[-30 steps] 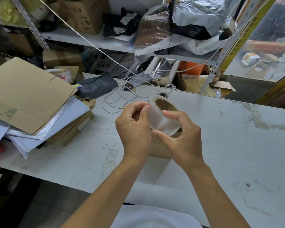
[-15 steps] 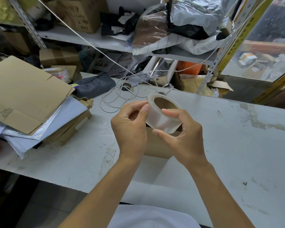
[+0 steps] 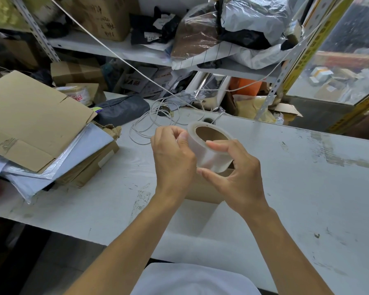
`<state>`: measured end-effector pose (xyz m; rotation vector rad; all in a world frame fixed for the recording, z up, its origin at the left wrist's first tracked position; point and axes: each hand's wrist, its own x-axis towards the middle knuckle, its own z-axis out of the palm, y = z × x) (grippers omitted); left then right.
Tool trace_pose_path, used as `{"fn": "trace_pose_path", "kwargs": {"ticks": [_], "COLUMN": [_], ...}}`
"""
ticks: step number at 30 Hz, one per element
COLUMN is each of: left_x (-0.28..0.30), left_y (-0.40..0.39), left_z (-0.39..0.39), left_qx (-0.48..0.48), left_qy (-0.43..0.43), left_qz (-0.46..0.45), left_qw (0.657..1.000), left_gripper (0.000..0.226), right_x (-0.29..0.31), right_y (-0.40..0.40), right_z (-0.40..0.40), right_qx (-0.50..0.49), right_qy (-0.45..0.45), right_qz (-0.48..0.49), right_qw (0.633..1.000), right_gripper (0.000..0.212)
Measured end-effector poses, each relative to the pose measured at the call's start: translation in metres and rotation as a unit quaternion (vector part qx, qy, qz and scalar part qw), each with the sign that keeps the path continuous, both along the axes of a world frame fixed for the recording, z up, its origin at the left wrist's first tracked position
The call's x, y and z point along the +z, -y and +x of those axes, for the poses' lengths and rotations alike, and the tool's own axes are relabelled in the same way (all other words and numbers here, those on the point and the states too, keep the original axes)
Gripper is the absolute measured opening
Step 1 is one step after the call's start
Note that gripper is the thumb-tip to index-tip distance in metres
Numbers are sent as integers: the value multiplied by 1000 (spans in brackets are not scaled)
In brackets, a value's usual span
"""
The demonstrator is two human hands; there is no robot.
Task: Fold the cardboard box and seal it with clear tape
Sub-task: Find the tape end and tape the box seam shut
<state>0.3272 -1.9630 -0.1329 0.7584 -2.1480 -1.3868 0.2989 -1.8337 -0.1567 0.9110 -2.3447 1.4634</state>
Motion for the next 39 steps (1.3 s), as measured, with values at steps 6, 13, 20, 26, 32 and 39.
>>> {"fn": "trace_pose_path", "kwargs": {"ticks": [6, 13, 20, 26, 32, 39], "left_x": [-3, -2, 4, 9, 12, 12], "left_y": [1, -8, -4, -5, -10, -11], "left_z": [2, 17, 19, 19, 20, 17], "left_qx": [-36, -21, 8, 26, 42, 41], "left_qy": [-23, -108, -111, -116, -148, -159], "left_qz": [23, -29, 48, 107, 116, 88], "left_qw": [999, 993, 993, 987, 981, 983], "left_gripper": [12, 29, 14, 10, 11, 11], "right_x": [1, 6, 1, 4, 6, 11], "right_y": [-4, -3, -3, -1, 3, 2], "right_z": [-2, -4, 2, 3, 9, 7], "right_qx": [-13, -29, -31, -27, -35, -31], "right_qy": [12, -2, 1, -16, -37, -56], "right_qz": [3, 2, -4, -3, -24, -19], "right_qw": [1000, 1000, 1000, 999, 998, 998], "right_gripper": [52, 51, 51, 51, 51, 52]}}
